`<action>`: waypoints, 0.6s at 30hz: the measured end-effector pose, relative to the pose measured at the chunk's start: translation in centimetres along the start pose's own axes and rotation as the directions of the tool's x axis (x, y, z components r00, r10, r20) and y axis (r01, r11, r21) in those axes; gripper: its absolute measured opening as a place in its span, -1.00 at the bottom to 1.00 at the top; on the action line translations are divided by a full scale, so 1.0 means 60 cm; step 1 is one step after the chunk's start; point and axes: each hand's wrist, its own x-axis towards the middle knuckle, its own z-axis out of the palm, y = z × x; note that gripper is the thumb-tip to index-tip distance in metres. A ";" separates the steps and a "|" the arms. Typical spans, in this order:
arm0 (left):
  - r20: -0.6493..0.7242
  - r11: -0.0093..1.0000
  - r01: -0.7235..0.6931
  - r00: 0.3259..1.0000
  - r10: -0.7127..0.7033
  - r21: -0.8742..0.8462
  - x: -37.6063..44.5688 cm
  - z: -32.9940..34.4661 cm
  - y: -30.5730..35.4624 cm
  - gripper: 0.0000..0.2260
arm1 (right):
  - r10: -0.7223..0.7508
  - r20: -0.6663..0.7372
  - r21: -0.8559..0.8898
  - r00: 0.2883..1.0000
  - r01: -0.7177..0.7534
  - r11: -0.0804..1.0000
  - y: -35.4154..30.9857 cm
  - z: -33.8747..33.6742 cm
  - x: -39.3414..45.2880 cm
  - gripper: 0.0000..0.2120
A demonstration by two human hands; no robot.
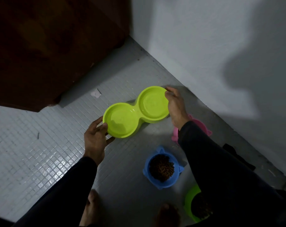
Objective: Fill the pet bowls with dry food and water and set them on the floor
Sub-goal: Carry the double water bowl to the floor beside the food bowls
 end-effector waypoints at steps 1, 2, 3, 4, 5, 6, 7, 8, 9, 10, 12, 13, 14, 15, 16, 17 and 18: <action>-0.003 1.000 0.005 1.000 -0.005 -0.004 0.002 -0.002 -0.003 -0.75 | 0.013 -0.006 -0.012 1.000 -0.014 1.000 0.003 0.003 0.005 -0.84; -0.006 1.000 0.012 1.000 -0.012 -0.010 0.003 -0.005 -0.007 -0.76 | 0.021 -0.005 -0.035 1.000 -0.021 0.999 0.005 0.007 0.008 -0.89; -0.010 1.000 0.020 1.000 -0.020 -0.015 0.005 -0.008 -0.011 -0.76 | 0.020 0.002 -0.064 1.000 -0.020 0.998 0.007 0.010 0.010 -0.91; -0.012 0.999 0.028 1.000 -0.029 -0.016 0.006 -0.011 -0.014 -0.77 | 0.014 0.010 -0.096 1.000 -0.013 0.995 0.007 0.012 0.012 -0.92; -0.013 0.999 0.038 0.999 -0.038 -0.014 0.008 -0.013 -0.018 -0.77 | 0.005 0.020 -0.128 1.000 -0.002 0.992 0.007 0.014 0.012 -0.91; -0.014 0.999 0.046 0.999 -0.046 -0.012 0.008 -0.015 -0.022 -0.78 | -0.003 0.031 -0.163 1.000 0.008 0.987 0.007 0.018 0.012 -0.89; -0.017 0.999 0.052 0.998 -0.052 -0.008 0.009 -0.017 -0.026 -0.78 | -0.012 0.037 -0.193 0.999 0.019 0.981 0.010 0.022 0.014 -0.84; -0.020 0.998 0.056 0.998 -0.057 -0.004 0.010 -0.019 -0.030 -0.78 | -0.015 0.038 -0.224 0.999 0.023 0.974 0.013 0.025 0.016 -0.78; -0.025 0.998 0.059 0.998 -0.059 -0.001 0.012 -0.021 -0.034 -0.76 | -0.014 0.044 -0.250 0.999 0.025 0.968 0.018 0.027 0.019 -0.71; -0.030 0.998 0.060 0.998 -0.060 0.002 0.013 -0.024 -0.038 -0.75 | -0.015 0.051 -0.271 0.999 0.028 0.962 0.022 0.030 0.021 -0.65; -0.033 0.998 0.062 0.998 -0.062 0.004 0.015 -0.031 -0.045 -0.74 | -0.020 0.080 -0.308 0.997 0.044 0.950 0.015 0.033 0.013 -0.64; -0.031 0.998 0.065 0.997 -0.065 0.001 0.016 -0.034 -0.048 -0.74 | -0.026 0.098 -0.326 0.995 0.057 0.944 0.013 0.034 0.010 -0.66; -0.029 0.998 0.070 0.997 -0.070 -0.002 0.016 -0.036 -0.050 -0.74 | -0.034 0.114 -0.346 0.993 0.072 0.935 0.011 0.035 0.008 -0.67; -0.028 0.997 0.073 0.997 -0.073 -0.004 0.016 -0.037 -0.052 -0.74 | -0.042 0.123 -0.370 0.992 0.085 0.925 0.011 0.037 0.007 -0.65; -0.026 0.997 0.073 0.997 -0.073 -0.002 0.016 -0.037 -0.054 -0.73 | -0.044 0.123 -0.397 0.991 0.090 0.913 0.013 0.038 0.008 -0.61; -0.022 0.998 0.068 0.997 -0.068 0.002 0.017 -0.037 -0.057 -0.74 | -0.043 0.121 -0.425 0.992 0.090 0.901 0.018 0.039 0.010 -0.56; -0.020 0.998 0.061 0.998 -0.061 0.006 0.018 -0.038 -0.059 -0.74 | -0.031 0.120 -0.454 0.992 0.083 0.887 0.021 0.039 0.011 -0.52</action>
